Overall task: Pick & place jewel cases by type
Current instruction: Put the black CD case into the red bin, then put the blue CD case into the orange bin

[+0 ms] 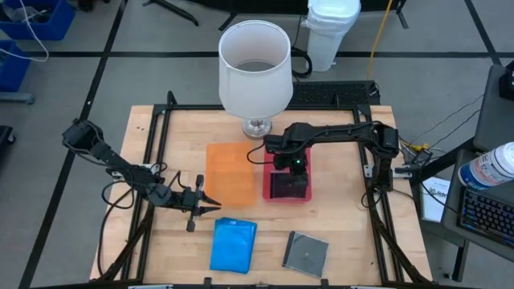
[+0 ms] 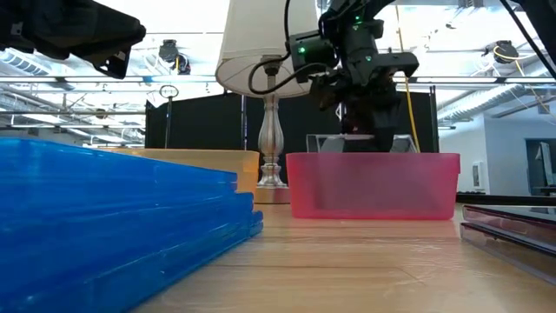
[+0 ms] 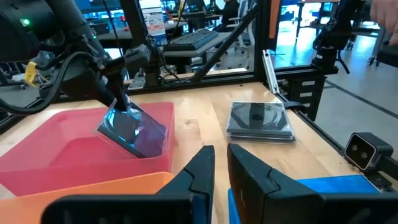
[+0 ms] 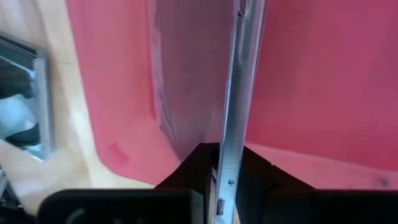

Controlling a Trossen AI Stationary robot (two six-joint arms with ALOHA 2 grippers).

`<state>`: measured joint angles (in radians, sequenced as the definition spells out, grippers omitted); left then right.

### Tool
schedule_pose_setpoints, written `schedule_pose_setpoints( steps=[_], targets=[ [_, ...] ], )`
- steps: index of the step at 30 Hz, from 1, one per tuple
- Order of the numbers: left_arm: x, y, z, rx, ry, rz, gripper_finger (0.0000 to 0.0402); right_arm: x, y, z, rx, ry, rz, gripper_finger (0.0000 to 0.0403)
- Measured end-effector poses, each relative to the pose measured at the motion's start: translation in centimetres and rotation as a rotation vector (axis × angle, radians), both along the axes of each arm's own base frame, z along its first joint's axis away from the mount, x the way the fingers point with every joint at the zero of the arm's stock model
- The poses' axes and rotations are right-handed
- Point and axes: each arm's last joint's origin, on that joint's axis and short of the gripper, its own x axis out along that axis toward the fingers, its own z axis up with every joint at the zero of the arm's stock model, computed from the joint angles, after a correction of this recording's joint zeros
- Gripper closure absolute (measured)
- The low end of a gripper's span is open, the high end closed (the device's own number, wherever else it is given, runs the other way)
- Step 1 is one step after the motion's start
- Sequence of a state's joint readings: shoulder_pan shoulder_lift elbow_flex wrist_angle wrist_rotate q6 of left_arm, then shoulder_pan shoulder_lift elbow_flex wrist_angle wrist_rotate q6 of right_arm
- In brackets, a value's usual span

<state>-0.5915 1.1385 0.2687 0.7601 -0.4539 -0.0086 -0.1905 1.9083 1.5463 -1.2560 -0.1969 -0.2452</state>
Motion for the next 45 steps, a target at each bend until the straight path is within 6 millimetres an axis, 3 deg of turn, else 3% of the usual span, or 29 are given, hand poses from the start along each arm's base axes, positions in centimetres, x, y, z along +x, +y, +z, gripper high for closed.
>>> schedule_pose_setpoints(
  steps=[17, 28, 32, 35, 38, 41, 45],
  targets=[
    [0.0, 0.0, 0.0, 0.001, 0.001, 0.0, 0.035, -0.2, -0.3, -0.2, -0.135, 0.046, -0.023, 0.0263],
    [0.0, 0.0, 0.0, 0.001, 0.001, 0.001, 0.035, -0.7, -0.3, 0.5, -0.166, 0.086, -0.021, 0.025],
    [0.0, 0.0, 0.0, 0.003, 0.0, 0.0, 0.035, -1.7, -0.1, 3.3, -0.164, 0.116, -0.046, 0.0251],
    [0.0, 0.0, 0.0, 0.011, -0.002, 0.002, 0.035, -2.8, 0.1, 6.8, -0.171, 0.118, -0.125, 0.0252],
    [0.0, 0.1, 0.0, 0.014, -0.002, 0.003, 0.035, -4.1, 0.8, 10.7, -0.122, -0.008, -0.247, 0.0257],
    [0.0, 0.1, 0.0, 0.007, -0.001, 0.004, 0.035, -6.0, 2.6, 14.7, -0.047, -0.157, -0.286, 0.0274],
    [0.0, 0.1, 0.0, 0.004, -0.005, 0.004, 0.035, -9.5, 5.6, 18.2, -0.046, -0.275, -0.291, 0.0318]
  ],
)
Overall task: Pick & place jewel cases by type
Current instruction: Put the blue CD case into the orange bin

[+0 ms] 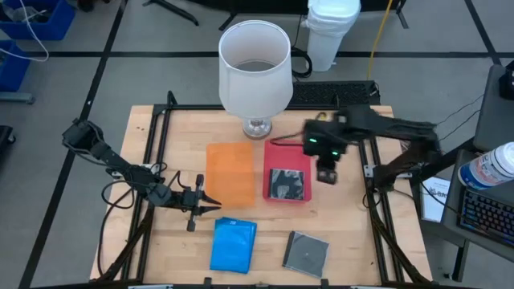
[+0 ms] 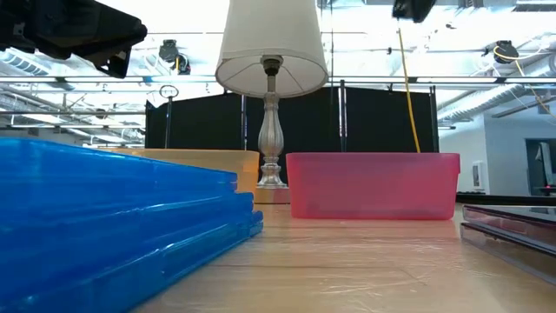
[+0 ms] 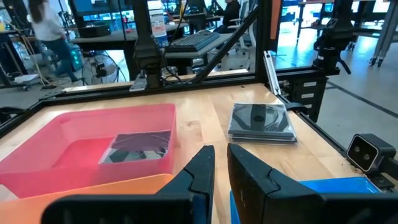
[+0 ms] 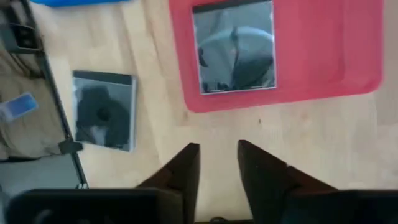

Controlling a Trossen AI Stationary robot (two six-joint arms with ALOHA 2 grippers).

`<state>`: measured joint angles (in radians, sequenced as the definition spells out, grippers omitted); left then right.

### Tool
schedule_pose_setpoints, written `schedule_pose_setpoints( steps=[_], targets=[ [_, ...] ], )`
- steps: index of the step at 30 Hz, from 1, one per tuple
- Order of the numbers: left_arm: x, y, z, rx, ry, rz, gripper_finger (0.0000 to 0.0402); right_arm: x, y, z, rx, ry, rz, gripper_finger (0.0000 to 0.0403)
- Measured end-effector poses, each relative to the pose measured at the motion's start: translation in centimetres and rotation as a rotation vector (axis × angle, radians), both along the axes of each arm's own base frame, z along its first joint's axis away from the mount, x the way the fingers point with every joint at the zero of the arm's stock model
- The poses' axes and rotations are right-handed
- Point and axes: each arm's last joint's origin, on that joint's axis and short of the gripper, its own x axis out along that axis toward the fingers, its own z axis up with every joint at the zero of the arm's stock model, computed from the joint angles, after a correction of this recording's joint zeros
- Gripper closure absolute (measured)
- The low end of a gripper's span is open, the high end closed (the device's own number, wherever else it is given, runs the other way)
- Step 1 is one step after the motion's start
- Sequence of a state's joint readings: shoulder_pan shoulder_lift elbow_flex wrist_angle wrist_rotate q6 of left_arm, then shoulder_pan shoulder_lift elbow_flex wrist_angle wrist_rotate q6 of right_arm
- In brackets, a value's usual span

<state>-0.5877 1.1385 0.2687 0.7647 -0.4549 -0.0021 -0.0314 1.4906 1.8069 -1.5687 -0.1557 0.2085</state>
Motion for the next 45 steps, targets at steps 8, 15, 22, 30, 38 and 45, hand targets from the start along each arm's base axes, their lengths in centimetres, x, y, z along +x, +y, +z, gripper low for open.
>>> schedule_pose_setpoints(
  steps=[8, 15, 22, 30, 38, 45],
  targets=[
    [0.0, 0.0, 0.0, -0.008, -0.001, 0.001, 0.035, -5.6, 6.4, 2.8, 0.019, -0.308, 0.055, 0.0394],
    [0.0, 0.0, 0.1, -0.032, -0.005, 0.011, 0.035, -5.9, 12.5, -0.5, -0.027, -0.744, 0.309, 0.0401],
    [0.0, 0.1, 0.2, -0.134, -0.003, 0.055, 0.035, -5.3, 15.5, -10.3, -0.009, -0.916, 0.425, 0.0402],
    [0.4, 0.2, 0.2, -0.215, 0.011, 0.179, 0.035, -6.6, 14.3, -18.6, 0.06, -0.915, 0.293, 0.0402],
    [6.6, -4.1, 4.3, 0.039, 0.279, 0.213, 0.035, -7.4, 13.0, -21.2, -0.009, -0.78, 0.155, 0.0402],
    [13.5, -9.1, 5.1, 0.27, 0.451, 0.155, 0.035, -8.6, 12.5, -21.6, 0.174, -0.578, 0.027, 0.0402]
  ],
)
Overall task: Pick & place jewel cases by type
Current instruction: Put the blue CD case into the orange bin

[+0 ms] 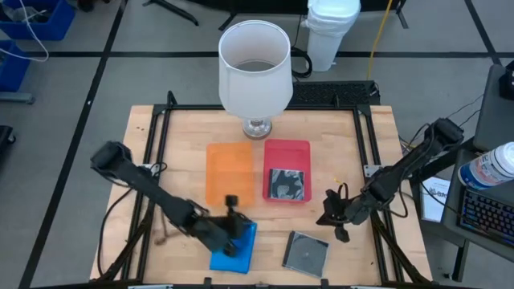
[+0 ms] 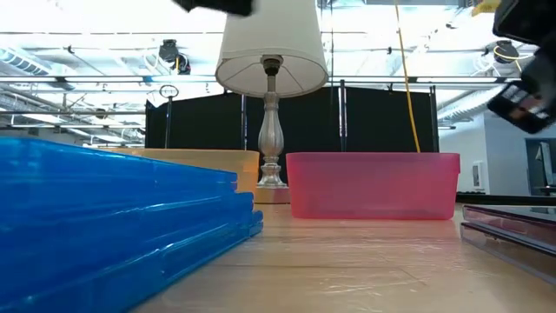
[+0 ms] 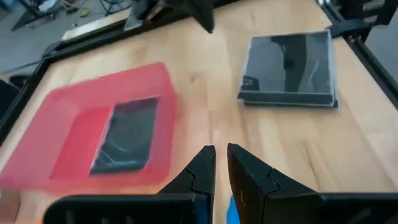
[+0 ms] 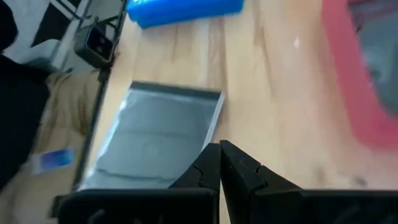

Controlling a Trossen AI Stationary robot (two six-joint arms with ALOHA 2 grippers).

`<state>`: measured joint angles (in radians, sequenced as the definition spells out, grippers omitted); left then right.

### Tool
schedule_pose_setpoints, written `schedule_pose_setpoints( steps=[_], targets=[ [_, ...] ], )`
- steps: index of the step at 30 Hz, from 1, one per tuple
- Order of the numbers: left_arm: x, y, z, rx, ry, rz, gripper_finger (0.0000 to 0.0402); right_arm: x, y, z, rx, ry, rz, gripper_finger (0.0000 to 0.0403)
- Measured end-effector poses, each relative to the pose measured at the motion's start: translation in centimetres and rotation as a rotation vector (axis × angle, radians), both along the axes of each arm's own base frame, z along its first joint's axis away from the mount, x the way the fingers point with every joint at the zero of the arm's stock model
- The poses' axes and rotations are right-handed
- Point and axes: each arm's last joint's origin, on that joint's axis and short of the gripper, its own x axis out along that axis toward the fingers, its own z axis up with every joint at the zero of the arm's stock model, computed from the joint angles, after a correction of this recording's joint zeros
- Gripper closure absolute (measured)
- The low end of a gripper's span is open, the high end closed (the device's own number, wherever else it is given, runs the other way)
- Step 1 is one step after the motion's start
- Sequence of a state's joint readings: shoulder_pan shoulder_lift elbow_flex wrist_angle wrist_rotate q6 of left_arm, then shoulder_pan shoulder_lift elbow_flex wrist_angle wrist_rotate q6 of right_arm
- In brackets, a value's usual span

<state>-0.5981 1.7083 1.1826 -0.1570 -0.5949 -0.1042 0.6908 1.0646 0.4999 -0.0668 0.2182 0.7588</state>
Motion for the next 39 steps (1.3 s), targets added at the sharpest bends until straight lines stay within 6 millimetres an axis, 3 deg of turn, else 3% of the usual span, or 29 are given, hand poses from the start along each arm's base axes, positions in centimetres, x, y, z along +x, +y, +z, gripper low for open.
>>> schedule_pose_setpoints(
  steps=[6, 9, 13, 22, 30, 32, 35, 39],
  targets=[
    [4.2, -4.3, -0.9, 0.047, 0.059, -0.112, 0.035, -1.0, -0.1, 0.3, 0.167, 0.134, 0.002, 0.0402],
    [4.8, -5.7, -1.2, 0.079, 0.101, -0.116, 0.035, -1.1, 0.0, 0.4, 0.161, 0.121, -0.001, 0.0402],
    [3.9, -6.5, -1.0, 0.094, 0.131, -0.059, 0.035, -1.0, -0.1, 0.5, 0.115, 0.072, -0.02, 0.0402],
    [-2.2, -7.2, 0.9, 0.165, 0.172, 0.145, 0.035, 0.6, 0.0, 1.7, 0.047, -0.168, -0.017, 0.0402],
    [-7.1, -6.8, 0.1, 0.229, 0.199, 0.035, 0.035, 4.0, -0.4, 1.7, -0.097, -0.396, 0.051, 0.0403],
    [-8.8, -6.6, 0.9, 0.229, 0.151, -0.048, 0.0351, 4.9, -0.6, 1.7, -0.144, -0.46, 0.054, 0.0403],
    [-11.8, -4.9, 3.0, 0.213, 0.064, -0.141, 0.0351, 6.4, -0.9, 1.9, -0.24, -0.526, 0.064, 0.0403],
    [-15.0, -0.5, 4.7, 0.074, -0.02, -0.288, 0.0351, 9.4, -0.7, 3.1, -0.423, -0.585, 0.102, 0.0403]
  ],
)
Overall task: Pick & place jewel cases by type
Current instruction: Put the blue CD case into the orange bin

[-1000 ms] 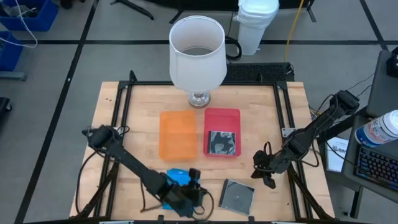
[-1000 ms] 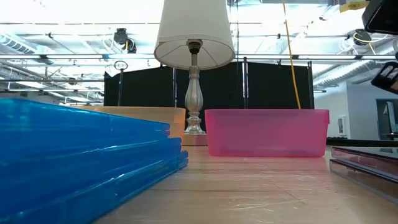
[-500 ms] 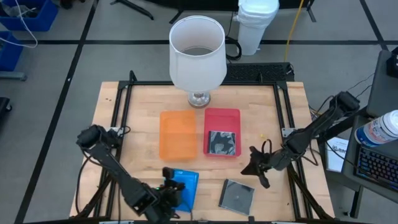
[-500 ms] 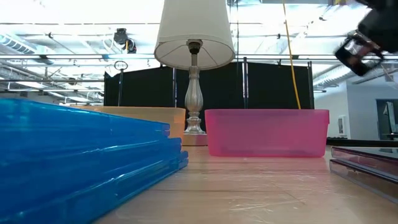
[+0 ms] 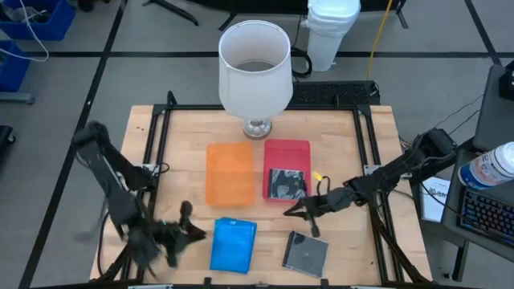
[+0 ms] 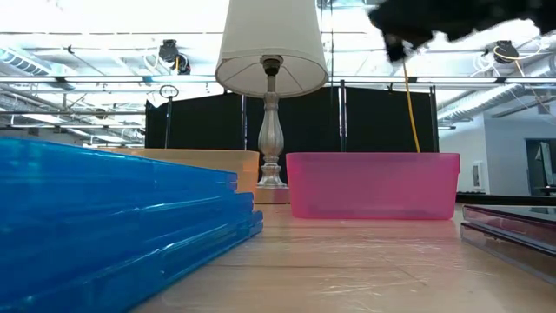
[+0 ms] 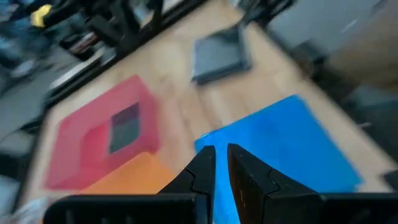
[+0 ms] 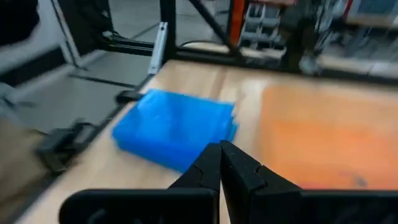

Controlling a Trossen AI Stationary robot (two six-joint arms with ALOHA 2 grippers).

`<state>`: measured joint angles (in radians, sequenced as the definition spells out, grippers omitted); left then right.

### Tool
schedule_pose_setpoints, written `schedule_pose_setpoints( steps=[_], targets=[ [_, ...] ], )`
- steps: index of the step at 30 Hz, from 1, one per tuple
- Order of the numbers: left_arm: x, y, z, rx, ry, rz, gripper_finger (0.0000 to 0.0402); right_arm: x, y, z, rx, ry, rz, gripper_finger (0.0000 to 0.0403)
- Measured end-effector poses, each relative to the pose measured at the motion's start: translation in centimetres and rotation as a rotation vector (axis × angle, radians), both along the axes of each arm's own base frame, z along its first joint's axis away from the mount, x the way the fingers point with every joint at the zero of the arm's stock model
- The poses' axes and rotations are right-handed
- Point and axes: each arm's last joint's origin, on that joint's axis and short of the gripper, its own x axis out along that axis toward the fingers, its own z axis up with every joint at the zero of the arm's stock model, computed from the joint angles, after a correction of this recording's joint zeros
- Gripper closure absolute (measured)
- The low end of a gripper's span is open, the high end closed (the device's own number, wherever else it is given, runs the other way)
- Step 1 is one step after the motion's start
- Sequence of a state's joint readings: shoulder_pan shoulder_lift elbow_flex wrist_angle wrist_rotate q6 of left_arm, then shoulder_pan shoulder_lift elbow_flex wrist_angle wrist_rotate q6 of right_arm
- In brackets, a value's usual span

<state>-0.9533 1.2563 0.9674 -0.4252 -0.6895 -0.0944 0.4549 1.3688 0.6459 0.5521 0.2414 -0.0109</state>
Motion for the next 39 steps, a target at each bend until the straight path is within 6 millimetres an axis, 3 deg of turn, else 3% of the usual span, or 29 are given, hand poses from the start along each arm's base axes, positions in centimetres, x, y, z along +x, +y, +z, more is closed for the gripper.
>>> schedule_pose_setpoints(
  steps=[3, 6, 13, 23, 30, 35, 39],
  targets=[
    [-1.3, 3.5, 0.0, -0.202, -0.071, -0.118, 0.0351, 2.4, 0.5, 1.3, -0.142, -0.063, -0.067, 0.0403],
    [-2.4, 6.3, -1.4, -0.357, -0.128, -0.192, 0.0351, 4.5, 1.2, 2.2, -0.238, -0.093, -0.157, 0.0403],
    [-4.6, 8.8, -6.1, -0.492, -0.111, -0.165, 0.0351, 7.0, 3.1, 1.1, -0.334, -0.064, -0.091, 0.0403],
    [-5.5, 7.1, -9.4, -0.448, 0.07, -0.175, 0.0355, 7.2, 6.9, -1.9, -0.345, -0.057, -0.001, 0.0403],
    [-5.7, 5.8, -11.5, -0.461, 0.212, -0.104, 0.0394, 11.2, 8.9, -1.8, -0.269, 0.028, -0.034, 0.0403],
    [-5.0, 4.6, -12.4, -0.413, 0.265, -0.054, 0.0395, 13.7, 8.8, -1.2, -0.204, 0.15, -0.124, 0.0403],
    [-4.2, 3.2, -12.6, -0.322, 0.259, -0.047, 0.0393, 14.2, 7.5, -0.9, -0.119, 0.221, -0.194, 0.0403]
  ],
)
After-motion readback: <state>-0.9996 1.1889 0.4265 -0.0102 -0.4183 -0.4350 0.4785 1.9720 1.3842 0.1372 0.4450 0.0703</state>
